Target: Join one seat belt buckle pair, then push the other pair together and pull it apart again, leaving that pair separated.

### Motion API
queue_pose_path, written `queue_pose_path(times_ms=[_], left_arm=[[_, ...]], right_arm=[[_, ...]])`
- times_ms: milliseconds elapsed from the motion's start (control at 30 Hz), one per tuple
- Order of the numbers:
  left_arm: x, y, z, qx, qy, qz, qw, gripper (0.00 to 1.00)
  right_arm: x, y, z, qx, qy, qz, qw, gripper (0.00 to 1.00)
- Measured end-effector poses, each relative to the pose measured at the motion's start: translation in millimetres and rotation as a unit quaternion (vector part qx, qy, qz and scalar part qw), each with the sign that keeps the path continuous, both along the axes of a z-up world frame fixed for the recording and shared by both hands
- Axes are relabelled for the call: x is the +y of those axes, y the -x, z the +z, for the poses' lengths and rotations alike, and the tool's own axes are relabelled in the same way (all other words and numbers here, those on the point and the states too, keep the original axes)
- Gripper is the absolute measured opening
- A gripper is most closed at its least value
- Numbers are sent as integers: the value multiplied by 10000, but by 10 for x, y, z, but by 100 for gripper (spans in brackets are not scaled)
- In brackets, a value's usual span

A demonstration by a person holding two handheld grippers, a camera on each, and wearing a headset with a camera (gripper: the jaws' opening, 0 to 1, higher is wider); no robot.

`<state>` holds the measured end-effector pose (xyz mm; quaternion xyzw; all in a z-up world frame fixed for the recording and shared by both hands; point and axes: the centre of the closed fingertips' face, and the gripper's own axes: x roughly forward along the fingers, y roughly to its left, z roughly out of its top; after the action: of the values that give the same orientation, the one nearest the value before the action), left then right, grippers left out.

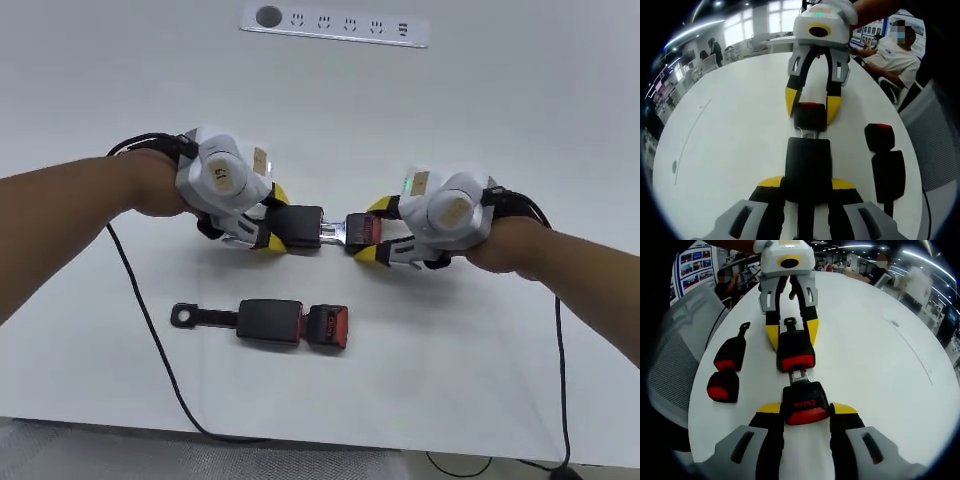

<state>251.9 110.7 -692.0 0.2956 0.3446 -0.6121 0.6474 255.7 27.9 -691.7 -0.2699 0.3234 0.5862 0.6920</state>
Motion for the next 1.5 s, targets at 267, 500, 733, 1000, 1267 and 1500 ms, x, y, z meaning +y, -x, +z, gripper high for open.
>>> queue_pose_path(times_ms=[267, 500, 733, 1000, 1267, 1500], left_arm=[[3, 10, 7, 12, -84, -26, 10000, 34], [-4, 12, 10, 9, -151, -77, 9999, 34], [-16, 15, 9, 29, -259, -191, 9995, 33], [-22, 11, 4, 32, -311, -225, 9993, 33], [-15, -2, -1, 33, -352, -279, 9990, 34], [-13, -12, -1, 36, -368, -276, 9989, 34]], right_arm=[[36, -19, 2, 15, -52, -131, 9999, 34], [56, -17, -22, 17, -56, -194, 9998, 34], [90, -10, -47, 24, -47, -206, 9998, 34], [238, 5, -33, 21, -67, -319, 9995, 34], [267, -11, -13, 51, -3, -336, 9994, 34], [258, -7, -14, 58, 55, -358, 9993, 34]])
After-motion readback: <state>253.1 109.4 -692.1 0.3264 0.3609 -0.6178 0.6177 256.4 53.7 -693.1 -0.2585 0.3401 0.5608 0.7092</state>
